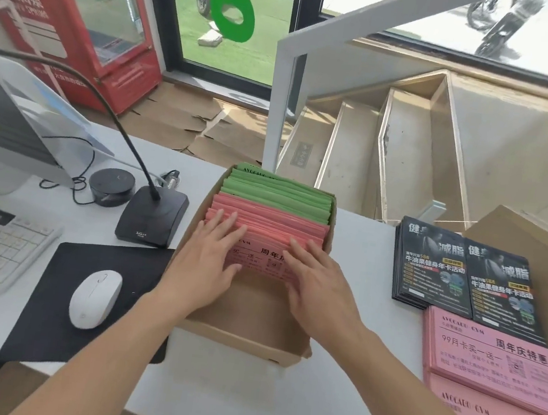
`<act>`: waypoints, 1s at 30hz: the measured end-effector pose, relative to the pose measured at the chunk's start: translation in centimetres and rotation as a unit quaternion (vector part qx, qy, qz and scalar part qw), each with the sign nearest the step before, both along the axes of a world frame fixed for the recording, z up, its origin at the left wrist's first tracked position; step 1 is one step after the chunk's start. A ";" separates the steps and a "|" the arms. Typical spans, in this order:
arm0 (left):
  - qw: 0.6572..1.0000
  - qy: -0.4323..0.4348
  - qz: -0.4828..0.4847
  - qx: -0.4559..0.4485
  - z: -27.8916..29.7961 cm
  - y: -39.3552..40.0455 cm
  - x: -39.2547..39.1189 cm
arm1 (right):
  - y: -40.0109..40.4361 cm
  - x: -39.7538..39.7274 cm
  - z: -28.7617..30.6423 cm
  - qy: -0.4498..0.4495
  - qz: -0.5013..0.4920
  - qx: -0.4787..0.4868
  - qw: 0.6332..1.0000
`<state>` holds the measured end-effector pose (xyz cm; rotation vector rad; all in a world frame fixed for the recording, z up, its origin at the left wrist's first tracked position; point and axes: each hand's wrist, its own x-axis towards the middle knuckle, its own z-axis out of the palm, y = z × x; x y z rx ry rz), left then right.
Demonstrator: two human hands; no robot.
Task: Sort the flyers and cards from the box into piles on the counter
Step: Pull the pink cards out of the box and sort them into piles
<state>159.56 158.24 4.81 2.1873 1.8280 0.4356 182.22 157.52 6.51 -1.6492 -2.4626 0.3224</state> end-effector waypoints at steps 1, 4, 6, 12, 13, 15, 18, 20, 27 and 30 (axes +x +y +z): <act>1.000 -0.011 0.001 0.003 -0.3 -0.3 0.1 | -0.3 0.0 -0.3 -0.002 0.001 0.018 1.000; 0.999 -0.044 0.004 0.004 -0.9 -1.1 0.1 | -0.8 0.1 -0.9 -0.021 0.000 0.068 0.997; 0.999 -0.052 0.005 0.004 -1.0 -1.3 0.1 | -0.9 0.0 -1.1 -0.026 0.001 0.090 0.996; 0.996 -0.082 0.016 0.008 -0.5 -1.3 0.2 | -1.0 -0.4 -1.3 0.021 -0.005 0.130 0.991; 0.996 -0.088 0.018 0.008 -0.5 -1.3 0.2 | -1.1 -0.5 -1.2 0.026 -0.008 0.136 0.990; 0.995 -0.098 0.020 0.008 -0.4 -1.3 0.1 | -1.2 -0.8 -0.9 0.034 -0.013 0.125 0.991; 0.994 -0.106 0.024 0.007 -0.3 -1.4 0.1 | -0.9 -1.3 0.0 0.013 -0.006 0.080 0.997; 0.994 -0.103 0.023 0.005 -0.2 -1.3 0.1 | -0.4 -1.5 0.5 -0.003 0.002 0.053 0.999; 0.995 -0.098 0.018 -0.008 0.4 -1.3 0.3 | 0.7 -2.3 1.3 -0.036 -0.020 -0.022 0.999; 0.994 -0.104 0.021 0.011 0.5 -1.4 0.3 | 0.3 -2.4 1.2 -0.009 -0.027 0.011 1.000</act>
